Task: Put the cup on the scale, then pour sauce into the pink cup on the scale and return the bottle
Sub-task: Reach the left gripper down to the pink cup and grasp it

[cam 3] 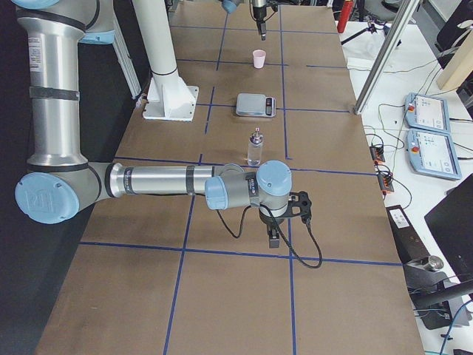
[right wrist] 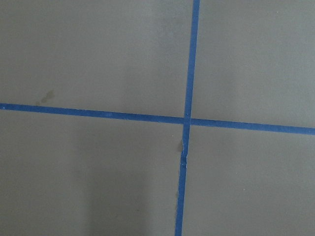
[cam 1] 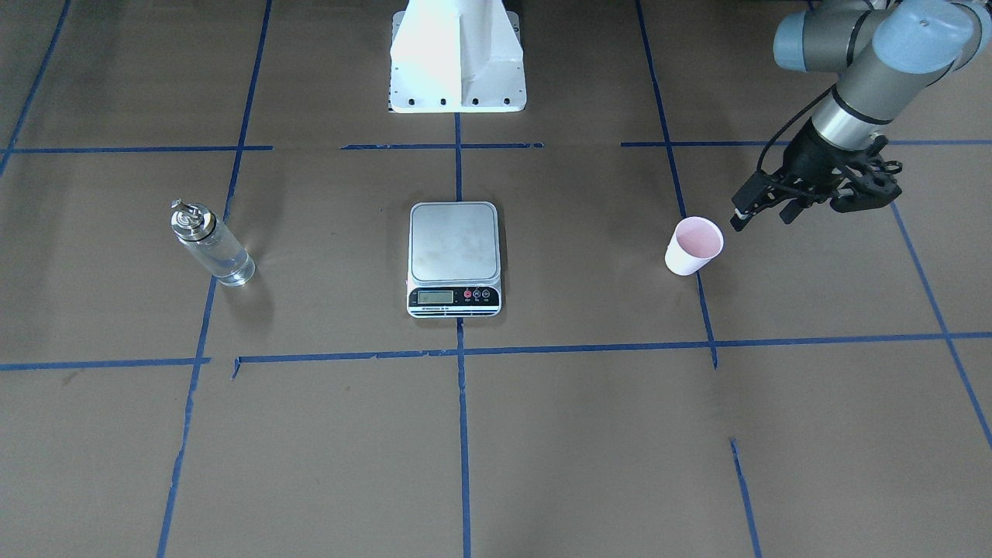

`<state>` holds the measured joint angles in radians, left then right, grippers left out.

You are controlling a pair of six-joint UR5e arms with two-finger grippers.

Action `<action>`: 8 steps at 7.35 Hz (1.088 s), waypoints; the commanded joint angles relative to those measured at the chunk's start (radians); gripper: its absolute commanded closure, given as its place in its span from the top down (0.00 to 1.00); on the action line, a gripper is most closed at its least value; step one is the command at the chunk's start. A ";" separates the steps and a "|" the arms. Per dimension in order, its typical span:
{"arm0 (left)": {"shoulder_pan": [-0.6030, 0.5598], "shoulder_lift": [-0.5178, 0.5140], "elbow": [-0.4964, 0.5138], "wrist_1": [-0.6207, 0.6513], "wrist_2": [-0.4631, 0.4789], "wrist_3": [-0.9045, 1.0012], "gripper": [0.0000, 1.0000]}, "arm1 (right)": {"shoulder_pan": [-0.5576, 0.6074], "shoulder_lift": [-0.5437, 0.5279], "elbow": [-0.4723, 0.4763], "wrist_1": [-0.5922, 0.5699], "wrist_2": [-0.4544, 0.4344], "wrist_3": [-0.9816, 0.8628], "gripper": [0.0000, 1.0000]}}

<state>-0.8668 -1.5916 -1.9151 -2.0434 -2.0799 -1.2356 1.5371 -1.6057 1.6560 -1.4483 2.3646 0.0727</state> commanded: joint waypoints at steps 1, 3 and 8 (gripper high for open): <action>0.034 -0.024 0.016 0.005 0.017 -0.019 1.00 | 0.000 0.003 0.001 -0.001 0.002 0.002 1.00; 0.054 -0.030 0.044 0.003 0.021 -0.015 1.00 | 0.000 0.003 0.002 -0.001 0.008 0.005 1.00; 0.100 -0.053 0.096 0.002 0.055 -0.016 0.96 | 0.000 0.009 -0.005 -0.004 0.025 0.016 1.00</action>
<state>-0.7748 -1.6379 -1.8290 -2.0411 -2.0259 -1.2511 1.5370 -1.5972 1.6517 -1.4520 2.3888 0.0887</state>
